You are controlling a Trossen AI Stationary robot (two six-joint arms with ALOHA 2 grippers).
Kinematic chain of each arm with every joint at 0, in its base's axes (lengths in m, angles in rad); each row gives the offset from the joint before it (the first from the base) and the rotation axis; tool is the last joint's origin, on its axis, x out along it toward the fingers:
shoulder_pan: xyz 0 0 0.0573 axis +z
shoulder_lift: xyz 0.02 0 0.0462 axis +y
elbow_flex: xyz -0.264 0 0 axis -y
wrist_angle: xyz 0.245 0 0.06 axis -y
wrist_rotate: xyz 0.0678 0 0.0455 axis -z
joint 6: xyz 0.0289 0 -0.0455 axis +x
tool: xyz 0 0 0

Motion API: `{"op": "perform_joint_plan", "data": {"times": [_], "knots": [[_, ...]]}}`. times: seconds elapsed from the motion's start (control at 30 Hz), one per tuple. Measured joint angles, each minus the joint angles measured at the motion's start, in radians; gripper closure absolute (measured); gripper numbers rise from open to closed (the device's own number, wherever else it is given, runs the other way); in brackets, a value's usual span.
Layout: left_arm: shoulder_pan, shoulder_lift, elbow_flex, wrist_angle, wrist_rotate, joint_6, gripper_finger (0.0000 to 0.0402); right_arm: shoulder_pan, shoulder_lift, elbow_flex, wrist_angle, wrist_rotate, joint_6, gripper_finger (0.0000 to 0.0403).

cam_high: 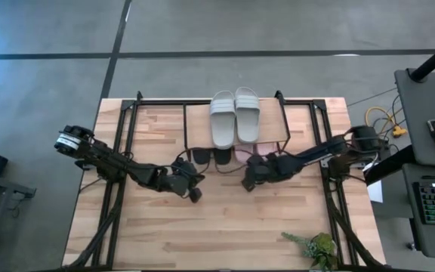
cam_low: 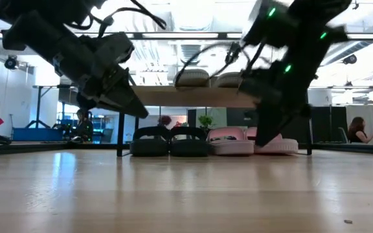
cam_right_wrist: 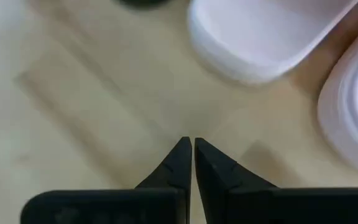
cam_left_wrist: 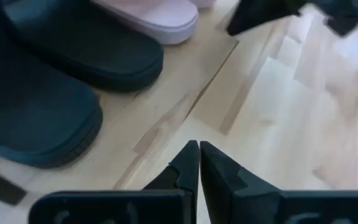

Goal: Pick and place slides into the shelf
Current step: Adjust the slides under the shelf, then return to Home Position

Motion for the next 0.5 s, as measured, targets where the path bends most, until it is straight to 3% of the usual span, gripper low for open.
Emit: {"op": "perform_joint_plan", "data": {"times": [0.2, 0.27, 0.33, 0.43, 0.5], "knots": [[0.001, -0.006, 0.042, 0.007, 0.020, 0.027, 0.0402, 0.149, -0.180, 0.000, -0.013, -0.074, 0.042, 0.0390], [0.022, -0.032, 0.053, 0.078, 0.105, 0.109, 0.0402, 0.179, -0.271, 0.000, 0.016, -0.090, 0.011, 0.0390], [0.067, -0.076, 0.066, 0.180, 0.256, 0.207, 0.0402, 0.172, -0.370, 0.000, 0.023, -0.089, -0.078, 0.0390], [0.164, -0.160, 0.093, 0.221, 0.465, 0.230, 0.0402, 0.132, -0.527, 0.001, -0.008, -0.075, -0.078, 0.0390], [0.211, -0.219, 0.105, 0.216, 0.486, 0.202, 0.0402, 0.125, -0.636, 0.000, -0.034, -0.022, -0.017, 0.0390]]}}
